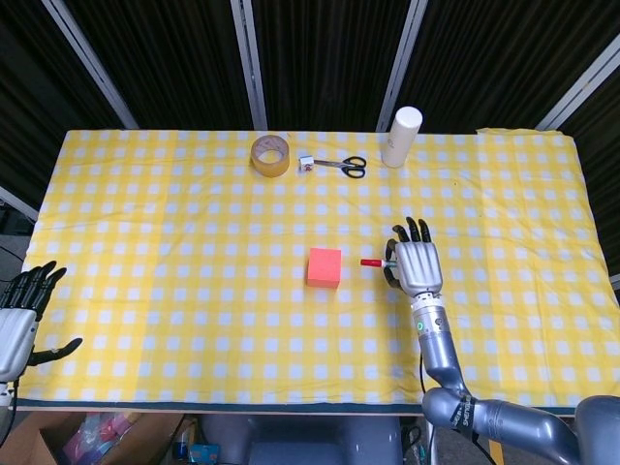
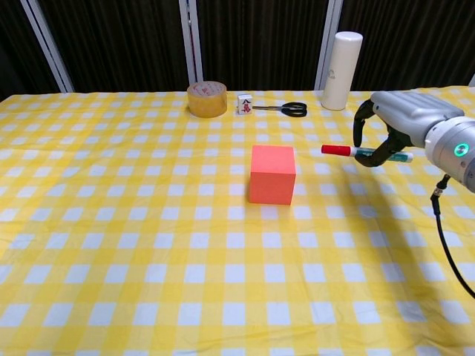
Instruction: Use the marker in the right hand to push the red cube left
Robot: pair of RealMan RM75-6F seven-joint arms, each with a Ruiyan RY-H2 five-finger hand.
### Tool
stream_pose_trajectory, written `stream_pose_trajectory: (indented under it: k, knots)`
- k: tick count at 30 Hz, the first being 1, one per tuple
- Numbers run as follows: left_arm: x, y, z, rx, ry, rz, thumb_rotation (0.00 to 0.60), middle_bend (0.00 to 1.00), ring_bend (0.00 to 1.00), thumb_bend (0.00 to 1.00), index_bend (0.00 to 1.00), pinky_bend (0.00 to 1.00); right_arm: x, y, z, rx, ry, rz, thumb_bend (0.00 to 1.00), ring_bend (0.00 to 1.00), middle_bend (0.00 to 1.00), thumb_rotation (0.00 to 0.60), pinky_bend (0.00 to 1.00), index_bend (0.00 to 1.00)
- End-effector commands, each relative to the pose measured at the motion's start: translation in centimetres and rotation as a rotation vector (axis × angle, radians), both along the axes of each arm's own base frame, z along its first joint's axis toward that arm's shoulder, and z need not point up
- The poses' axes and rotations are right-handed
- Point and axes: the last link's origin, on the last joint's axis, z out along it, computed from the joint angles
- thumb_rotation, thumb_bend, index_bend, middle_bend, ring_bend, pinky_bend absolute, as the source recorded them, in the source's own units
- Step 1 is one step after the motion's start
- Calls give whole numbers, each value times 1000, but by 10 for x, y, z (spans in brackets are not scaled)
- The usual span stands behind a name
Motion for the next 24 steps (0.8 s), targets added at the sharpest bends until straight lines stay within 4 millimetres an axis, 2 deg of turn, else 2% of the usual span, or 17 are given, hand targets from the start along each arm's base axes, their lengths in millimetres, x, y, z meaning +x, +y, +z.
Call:
stream_pose_trajectory:
  k: [1,12,24]
  knots:
    - [0,0,0,-1,-2,-2,600,0,0,0,0,0,-1,2,-15,12,58,34,472,35,225,600,22,604]
    - [0,0,1,-16,-15,-2,600,0,0,0,0,0,10,-5,-39,7,79,58,471,38,229,600,22,611]
    - [0,-2,-1,-43,-44,13,600,0,0,0,0,0,46,1,-57,39,42,96,471,41,230,600,22,612]
